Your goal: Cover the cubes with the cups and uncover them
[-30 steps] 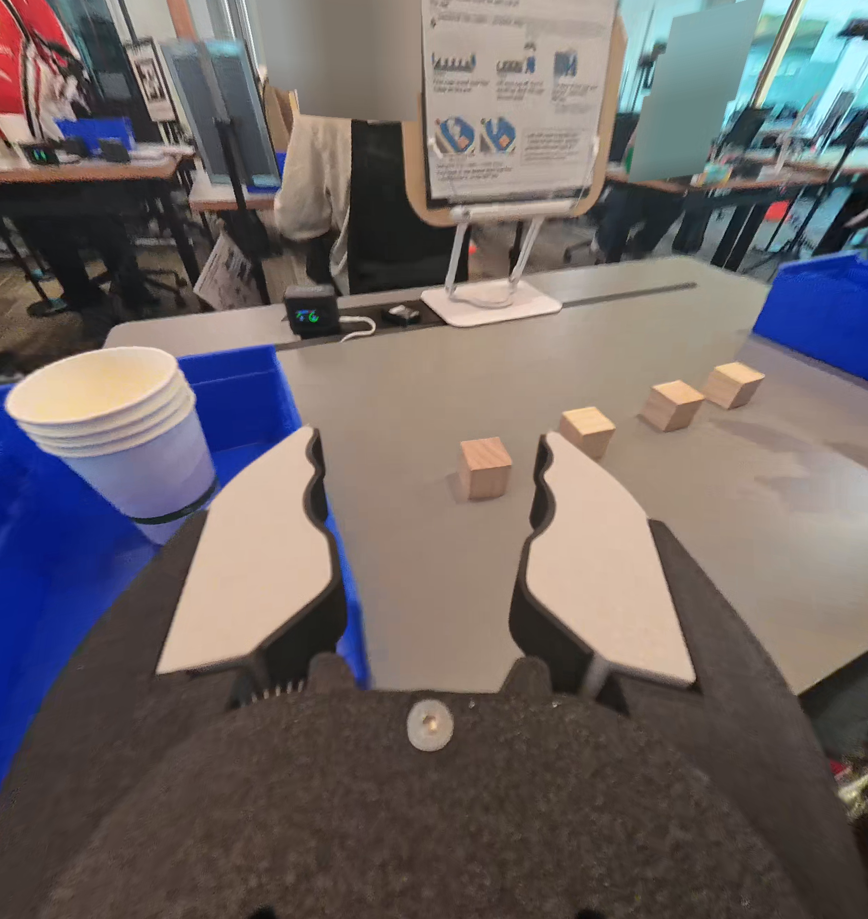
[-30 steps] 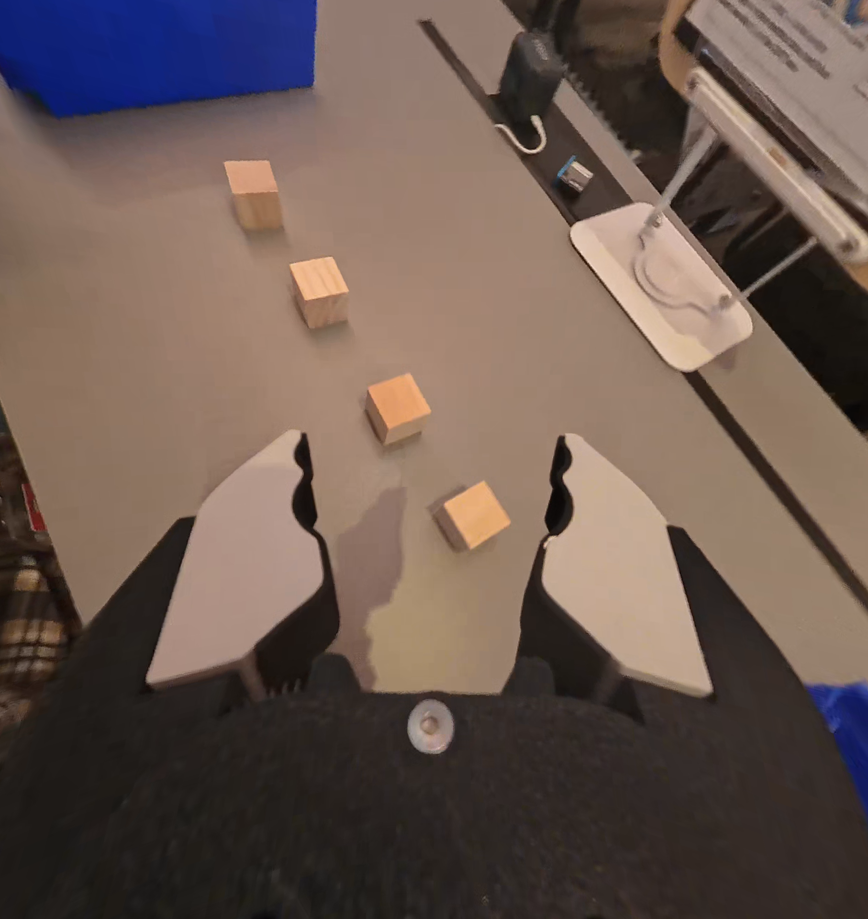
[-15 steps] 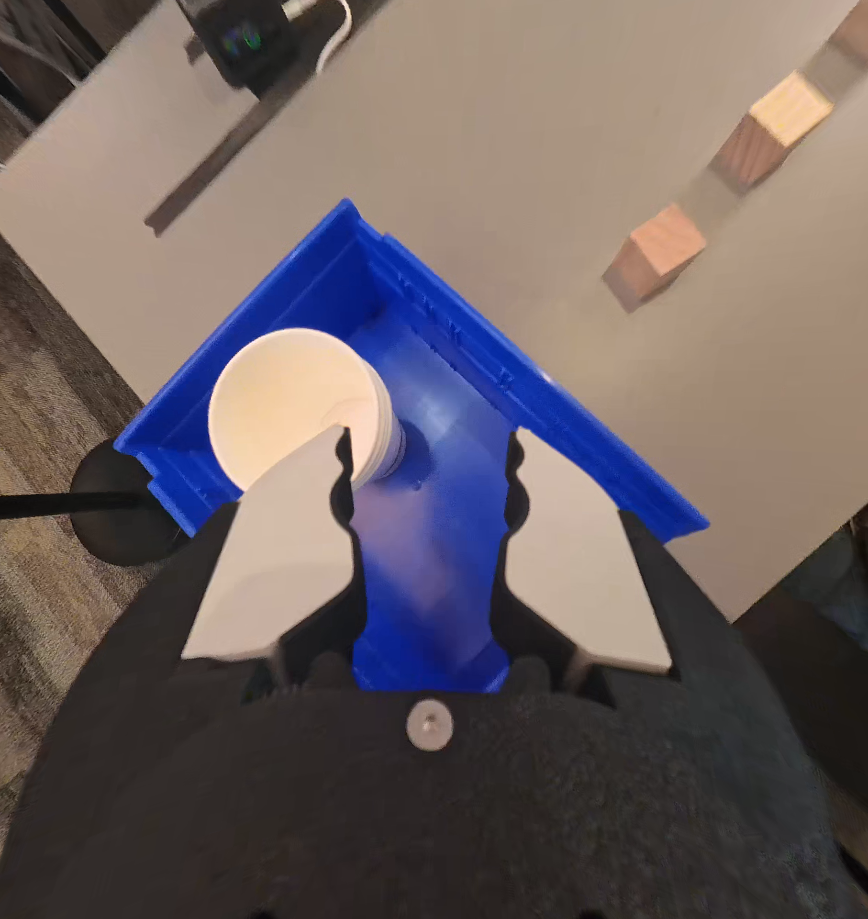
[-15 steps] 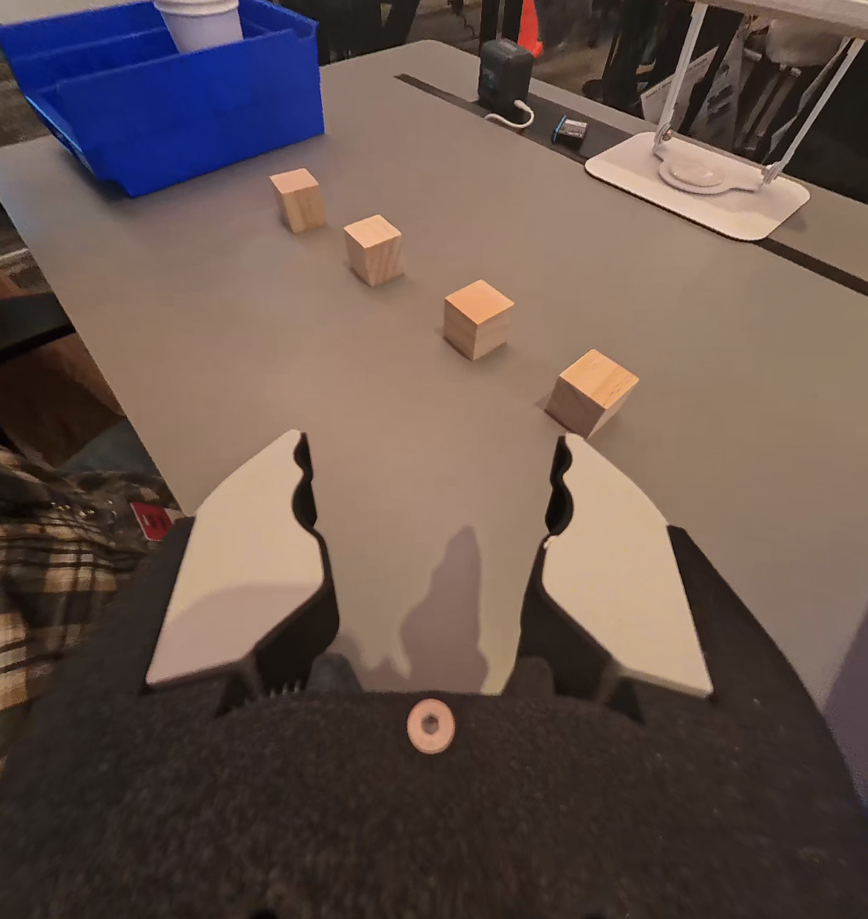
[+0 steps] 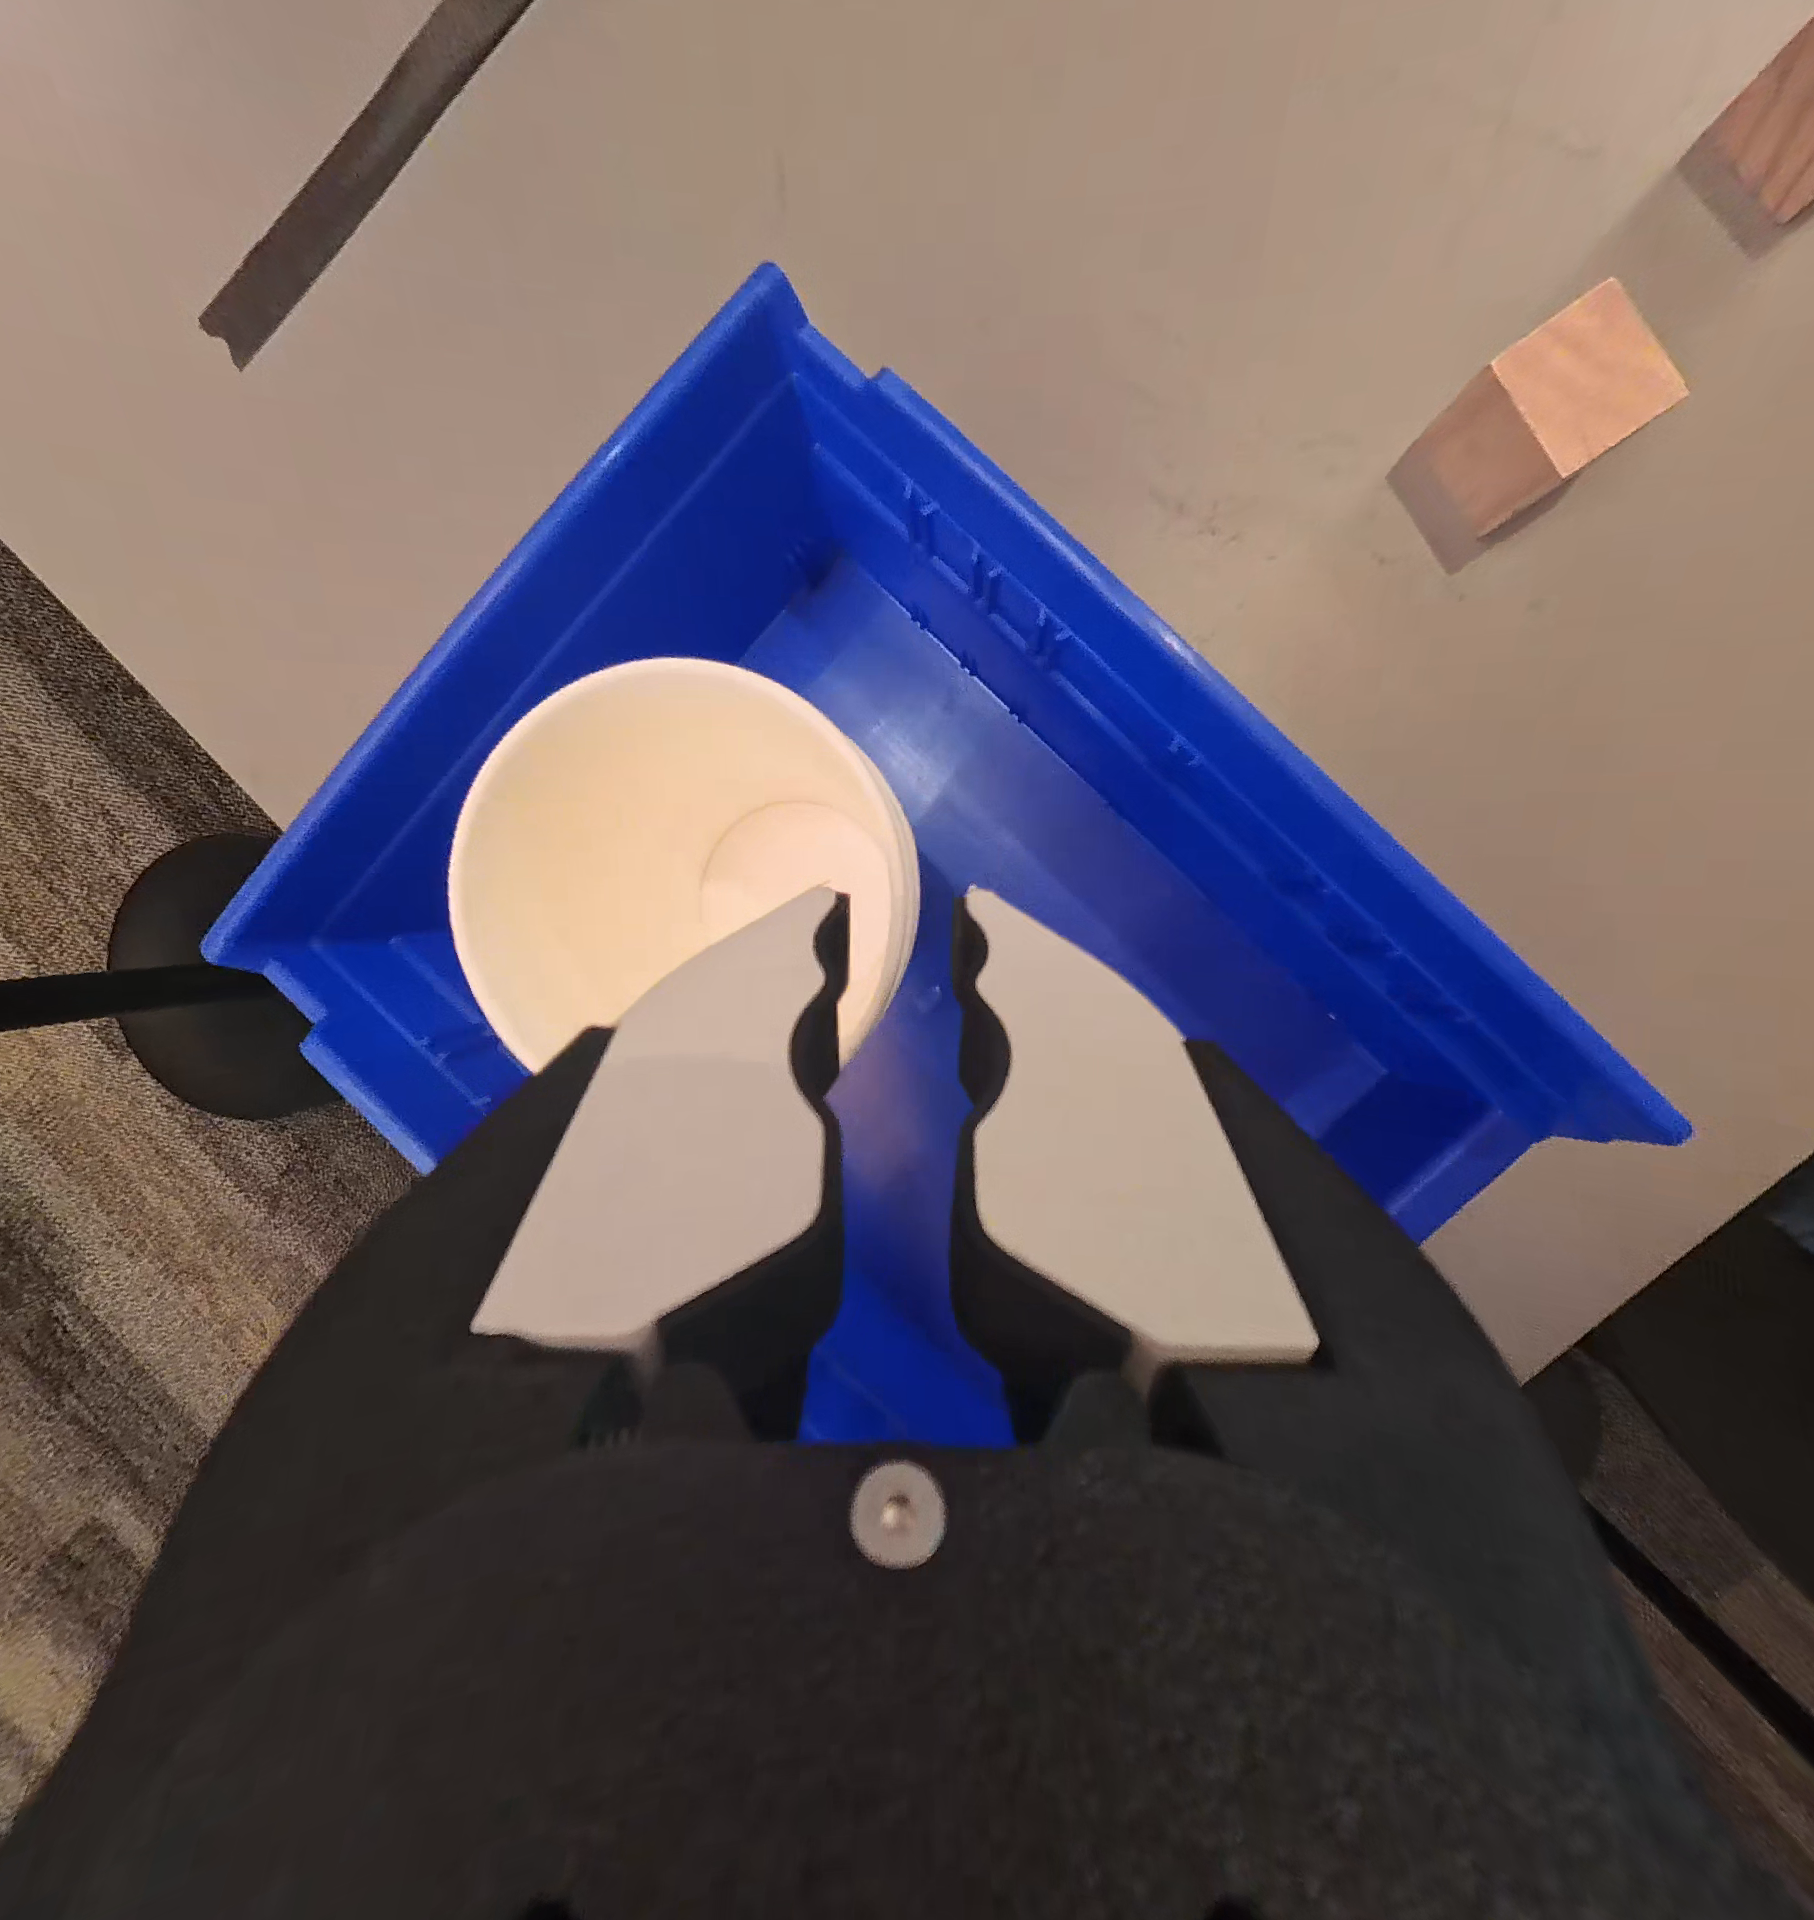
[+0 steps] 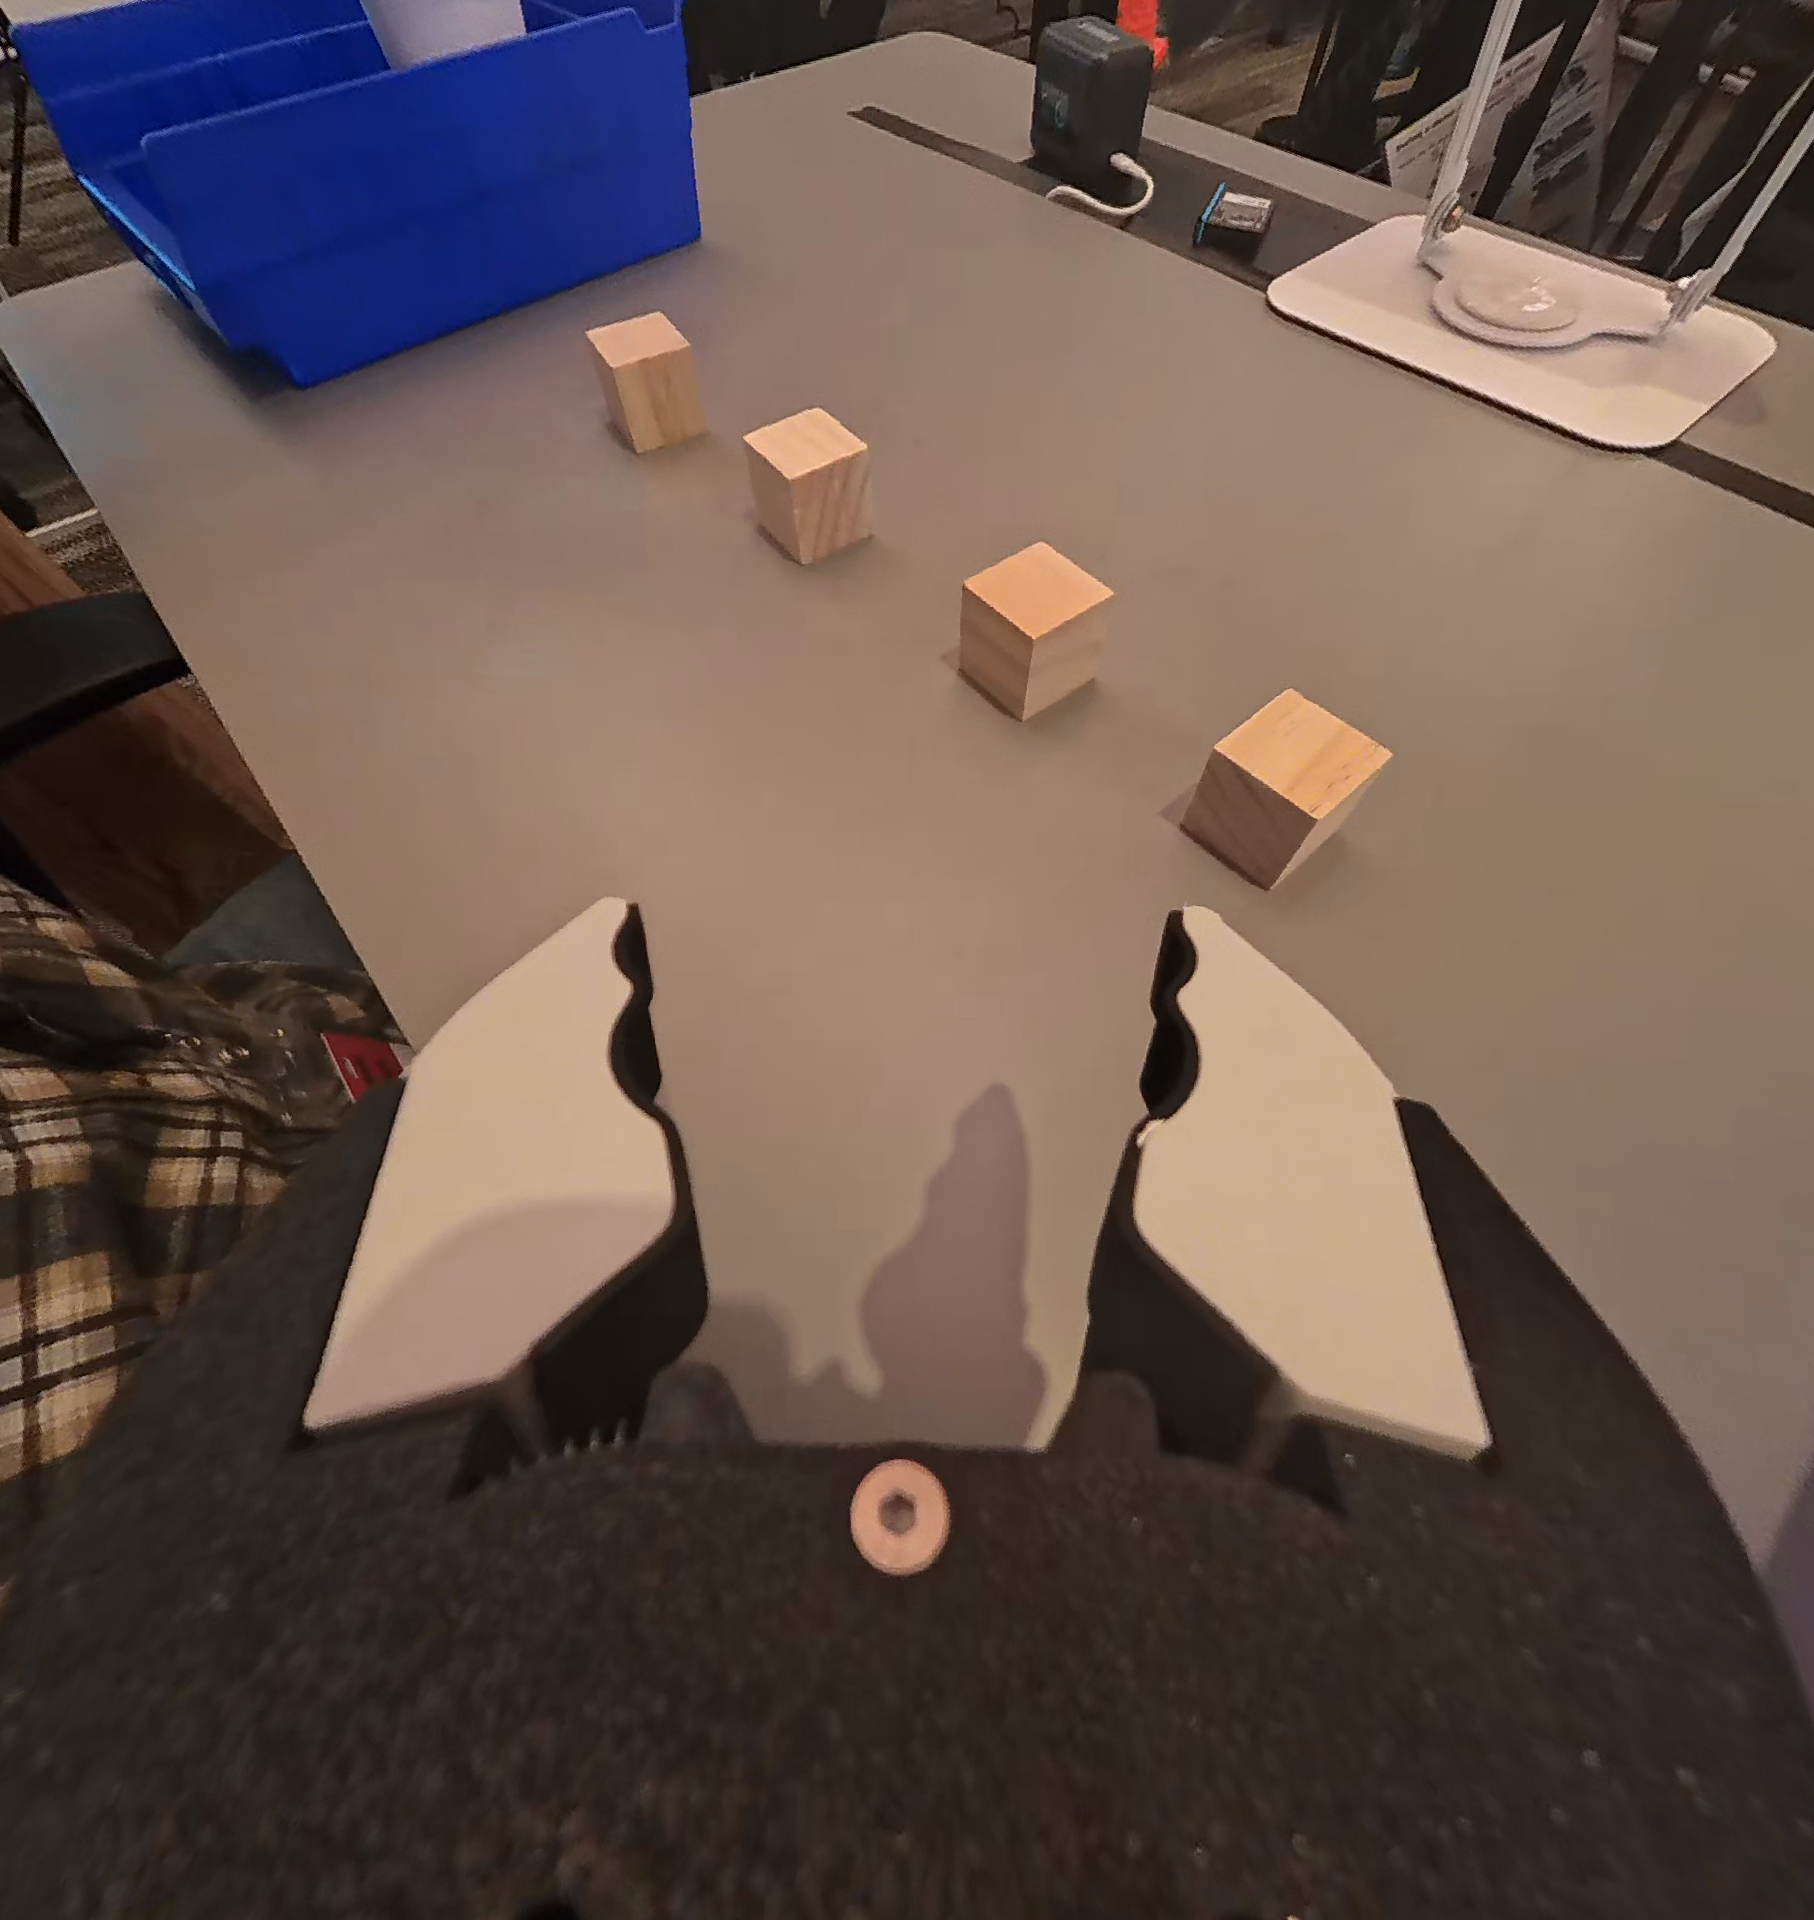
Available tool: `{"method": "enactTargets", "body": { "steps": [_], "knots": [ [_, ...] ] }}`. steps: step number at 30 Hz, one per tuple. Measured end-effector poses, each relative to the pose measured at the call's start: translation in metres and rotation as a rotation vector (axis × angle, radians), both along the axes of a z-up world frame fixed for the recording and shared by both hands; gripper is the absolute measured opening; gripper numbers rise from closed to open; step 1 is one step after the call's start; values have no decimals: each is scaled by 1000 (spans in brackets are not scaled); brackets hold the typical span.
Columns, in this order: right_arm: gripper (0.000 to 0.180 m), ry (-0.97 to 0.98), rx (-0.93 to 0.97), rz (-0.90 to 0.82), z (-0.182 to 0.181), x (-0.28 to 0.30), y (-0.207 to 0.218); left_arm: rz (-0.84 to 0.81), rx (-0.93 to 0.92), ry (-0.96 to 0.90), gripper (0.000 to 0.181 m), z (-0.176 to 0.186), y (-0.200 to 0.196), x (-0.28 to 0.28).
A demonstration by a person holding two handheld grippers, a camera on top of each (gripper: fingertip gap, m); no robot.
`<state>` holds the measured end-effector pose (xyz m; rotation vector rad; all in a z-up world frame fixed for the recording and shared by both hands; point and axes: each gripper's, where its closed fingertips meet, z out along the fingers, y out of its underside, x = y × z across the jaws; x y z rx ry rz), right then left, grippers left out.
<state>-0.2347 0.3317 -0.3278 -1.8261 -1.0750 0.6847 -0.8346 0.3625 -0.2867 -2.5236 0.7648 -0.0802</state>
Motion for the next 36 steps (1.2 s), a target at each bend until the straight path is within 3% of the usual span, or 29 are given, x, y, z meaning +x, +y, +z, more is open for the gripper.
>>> {"method": "enactTargets", "body": {
  "steps": [18, 30, 36],
  "knots": [
    [91, 37, 1, -4, 4, 5, -3, 43, -65, 9, 2, -7, -2, -5],
    [90, 49, 0, -4, -2, 7, -7, 110, 41, 126, 2, 41, 2, -7],
    [91, 89, 9, -9, 2, 8, -7, 156, 157, 202, 3, 102, 4, 2]
  ]
}}
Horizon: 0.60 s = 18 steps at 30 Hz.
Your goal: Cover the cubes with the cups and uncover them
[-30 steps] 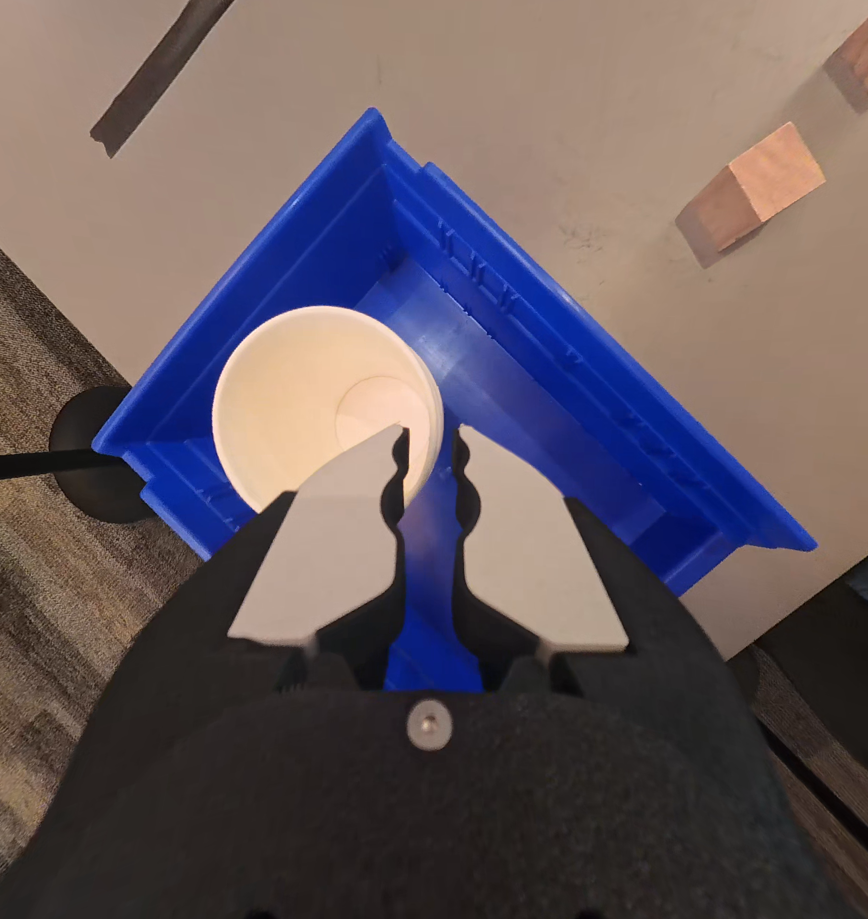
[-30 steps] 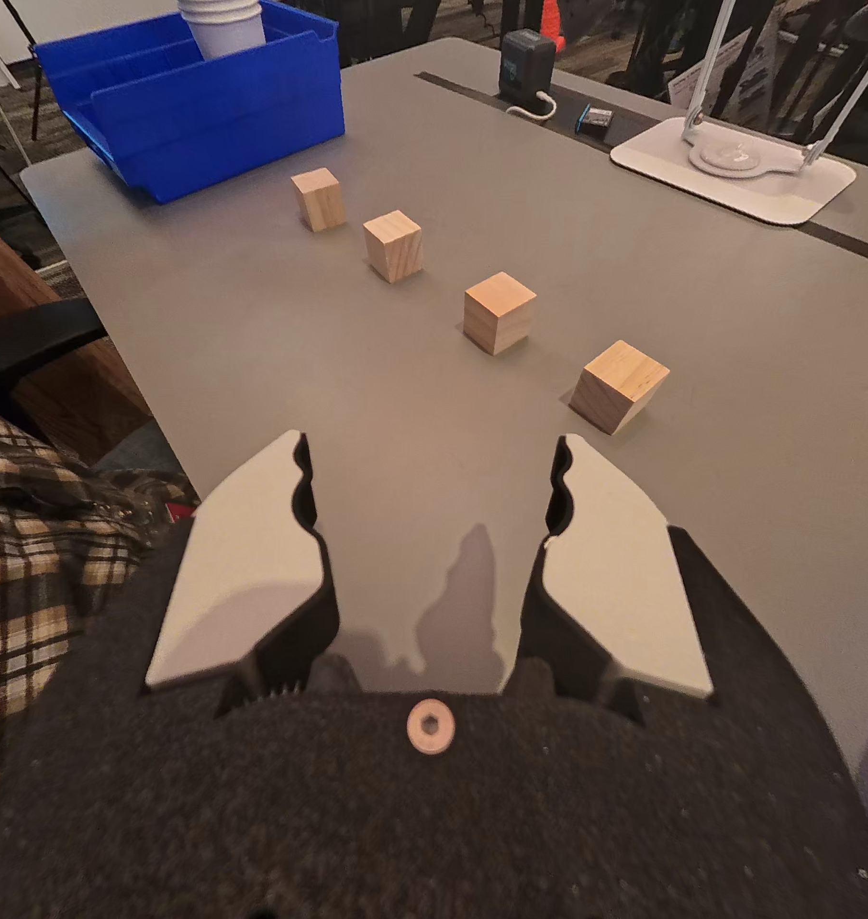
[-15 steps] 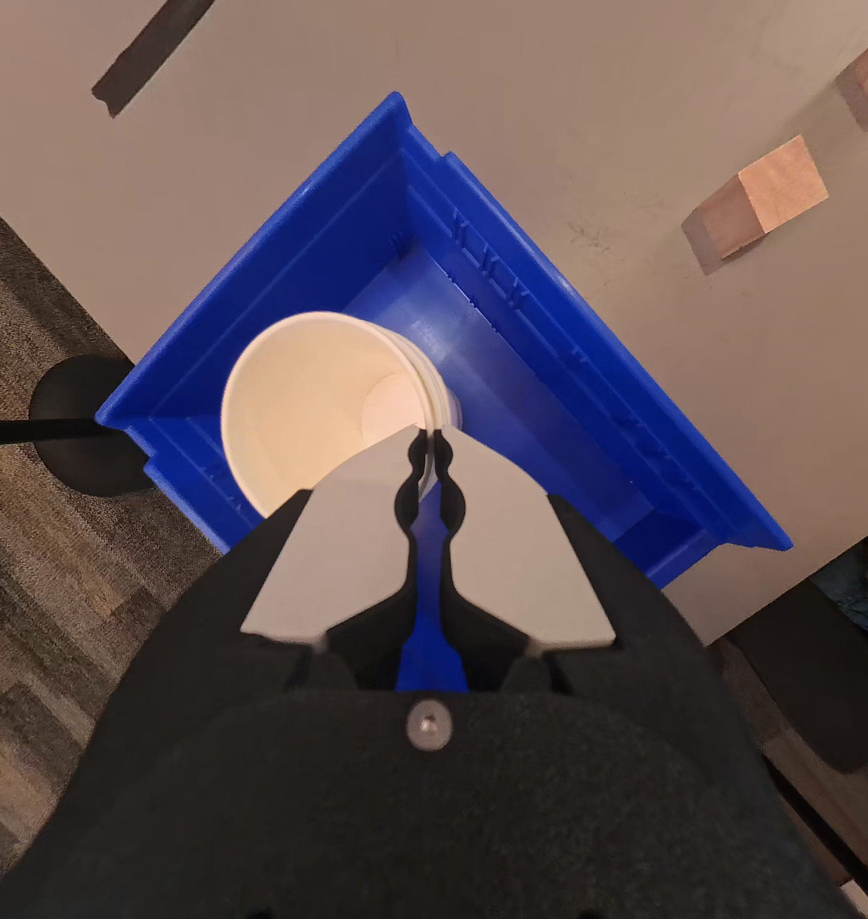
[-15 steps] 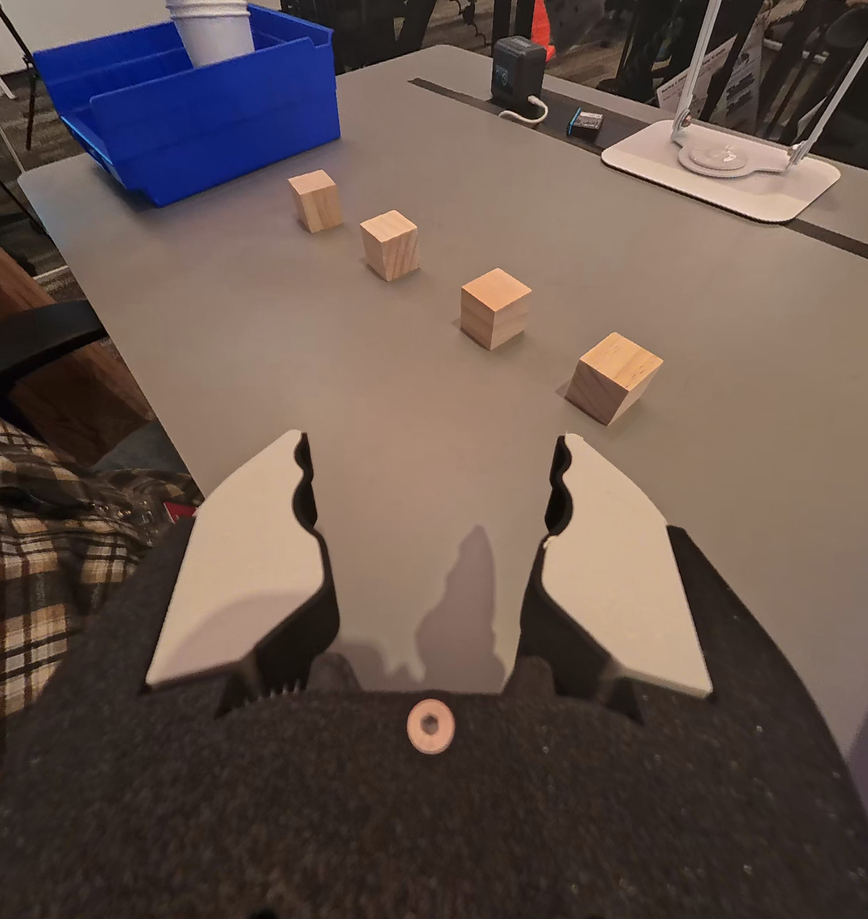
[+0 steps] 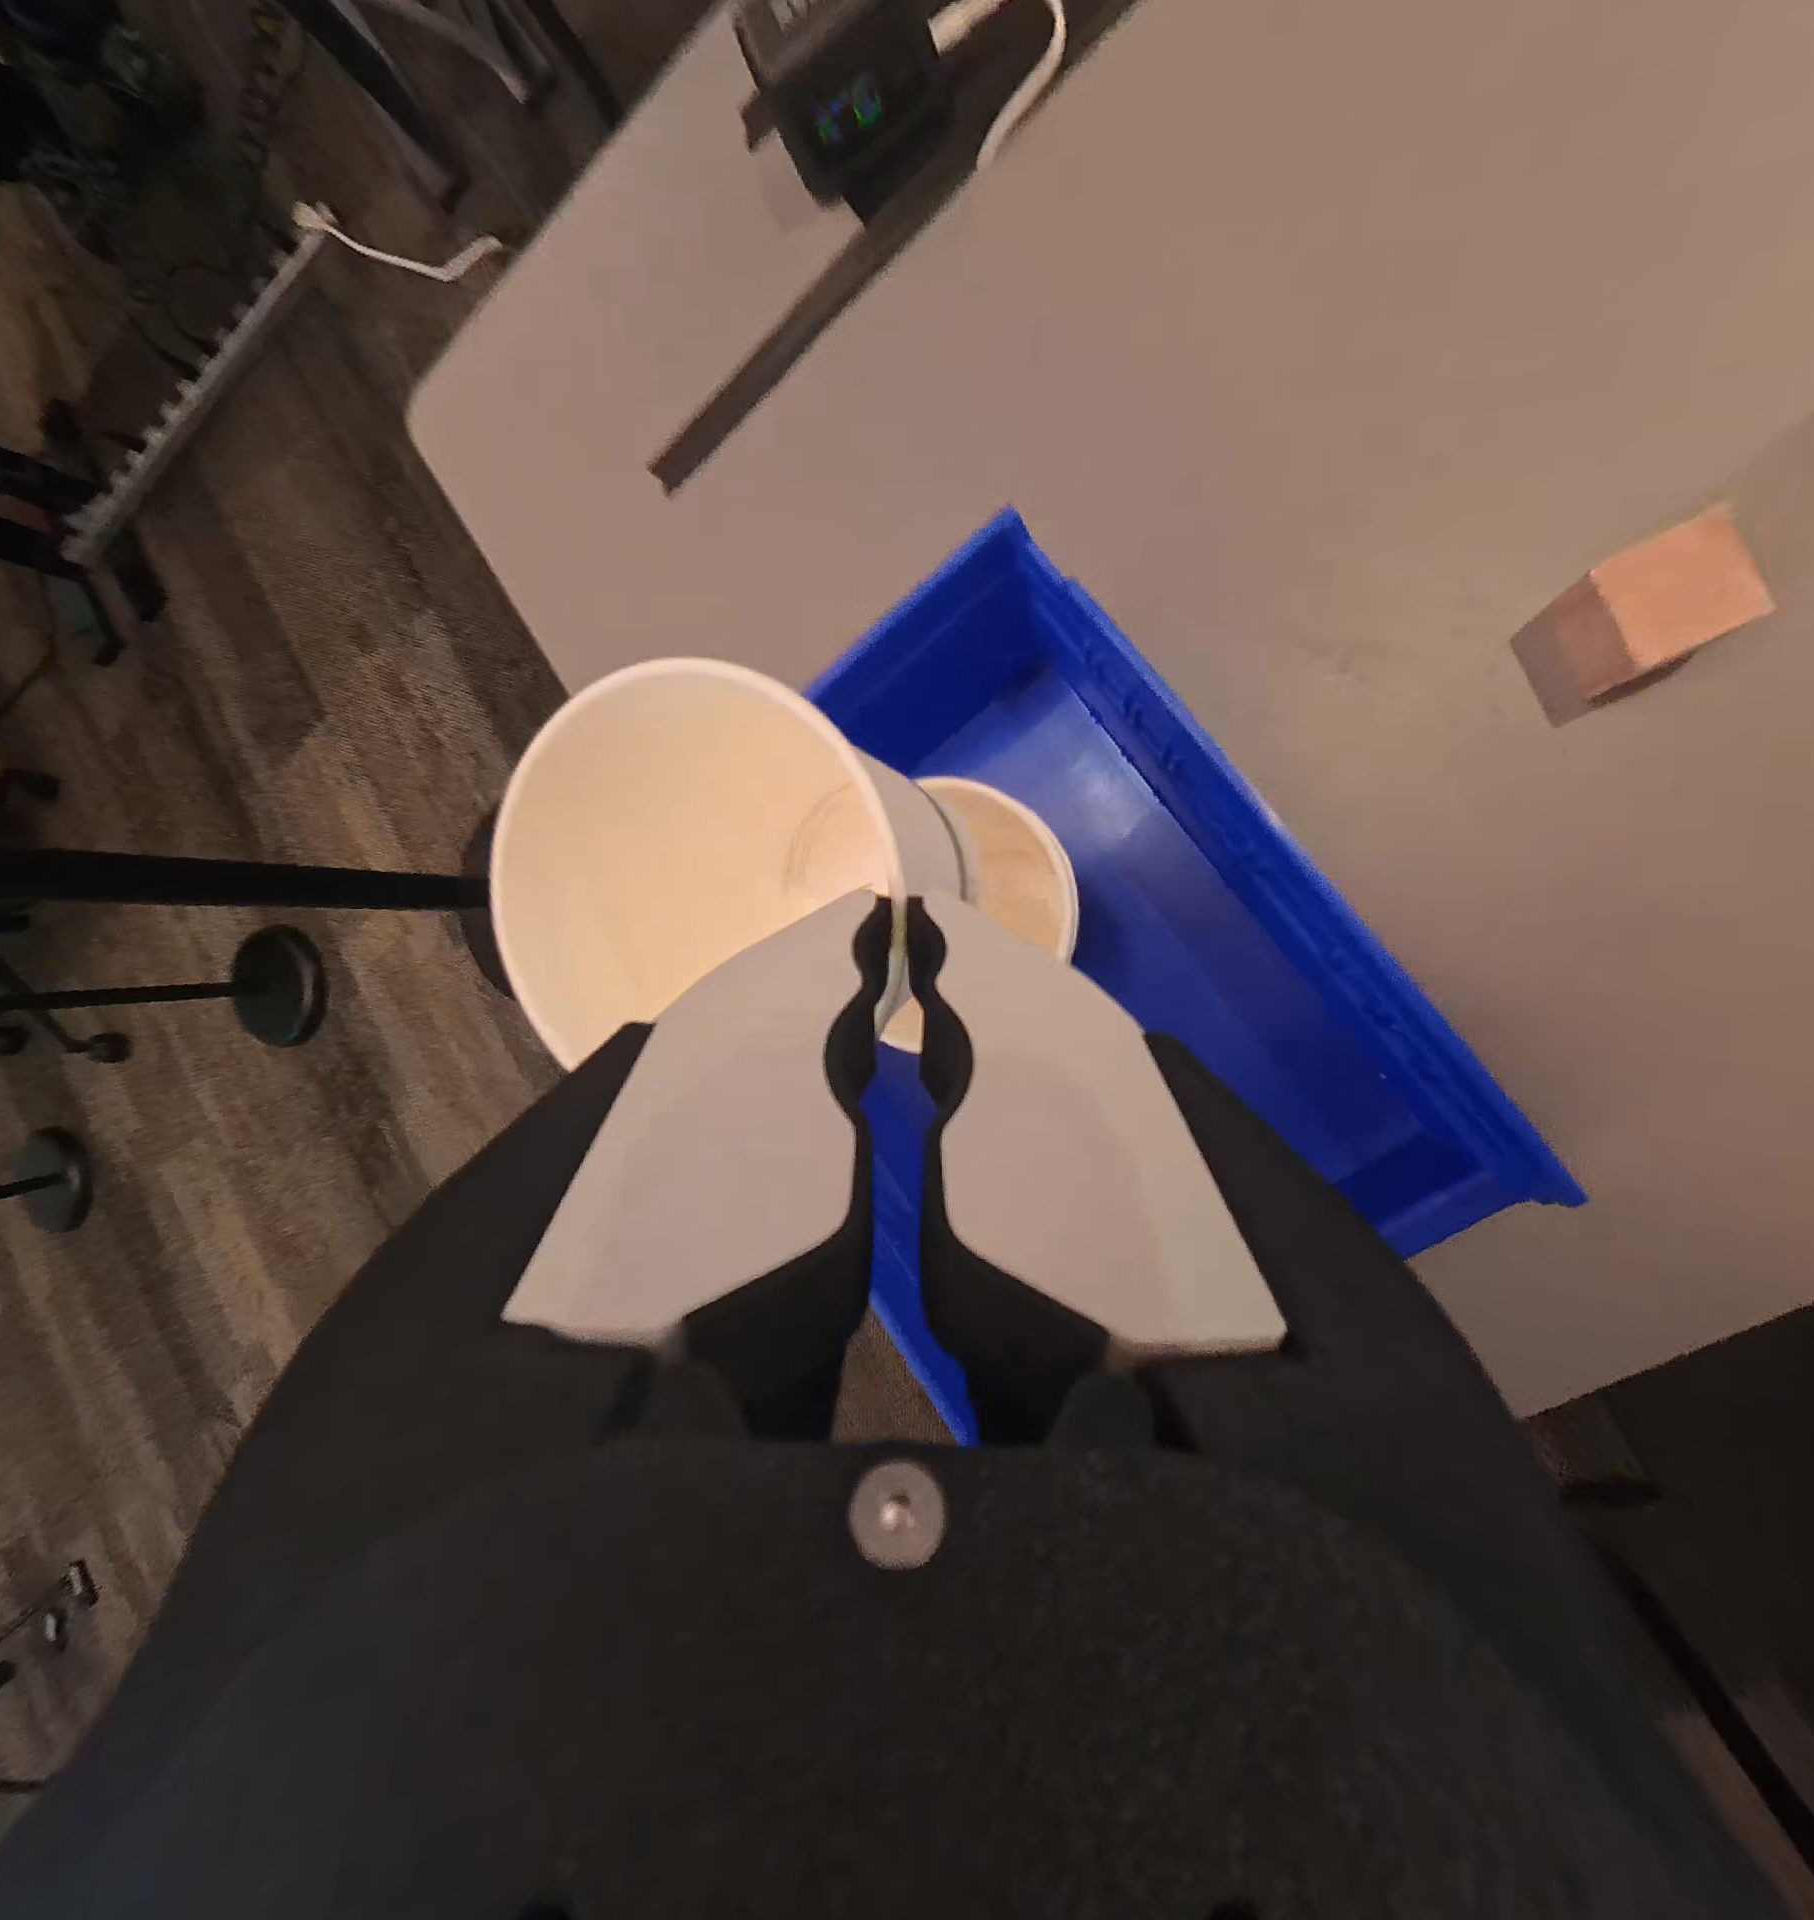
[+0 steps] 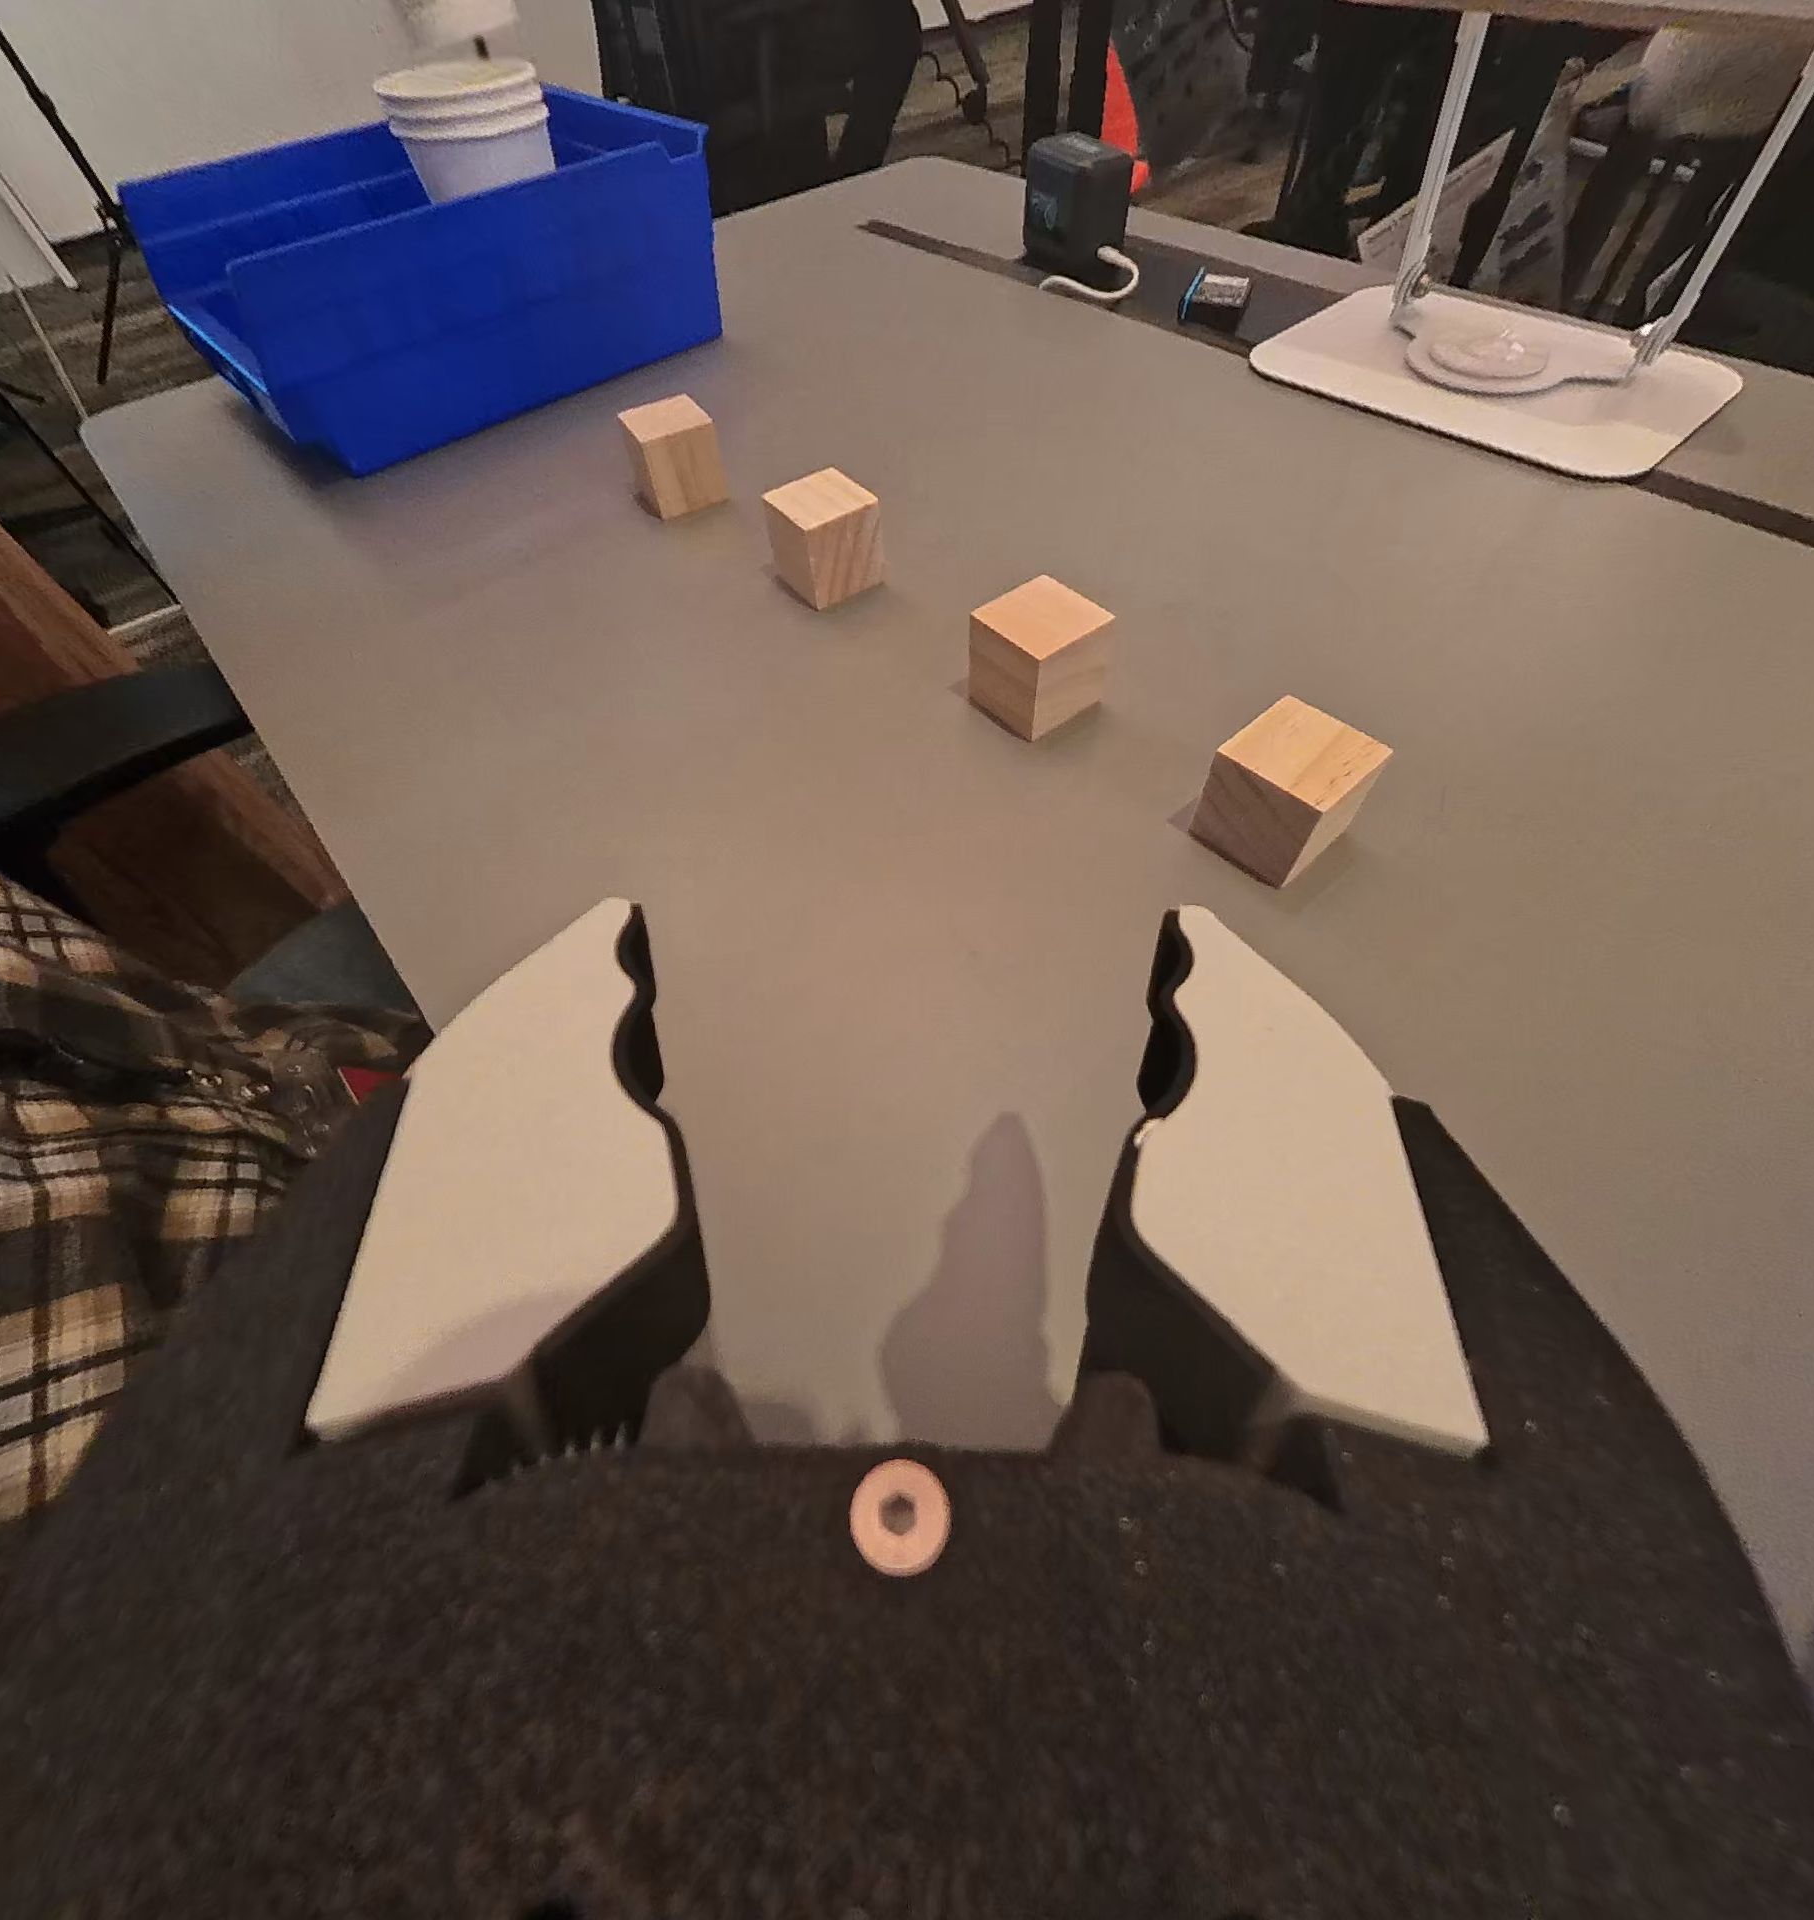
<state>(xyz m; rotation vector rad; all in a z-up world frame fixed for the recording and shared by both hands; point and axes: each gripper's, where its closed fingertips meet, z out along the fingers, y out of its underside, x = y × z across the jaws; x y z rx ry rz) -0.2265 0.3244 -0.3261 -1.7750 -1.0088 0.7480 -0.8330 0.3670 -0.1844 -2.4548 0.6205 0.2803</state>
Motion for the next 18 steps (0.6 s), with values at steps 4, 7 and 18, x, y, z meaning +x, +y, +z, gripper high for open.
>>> {"method": "enactTargets", "body": {
  "steps": [4, 7, 18],
  "knots": [
    [93, 58, 5, -1, 4, -3, 1, 1, 141, -53, 3, 51, 2, 20],
    [96, 123, 3, 9, 8, -10, 0, -46, 275, -160, 2, 83, 6, 55],
    [119, 506, 33, 66, 63, -57, 17, -510, 531, -974, 2, 81, 1, 302]
  ]
}}
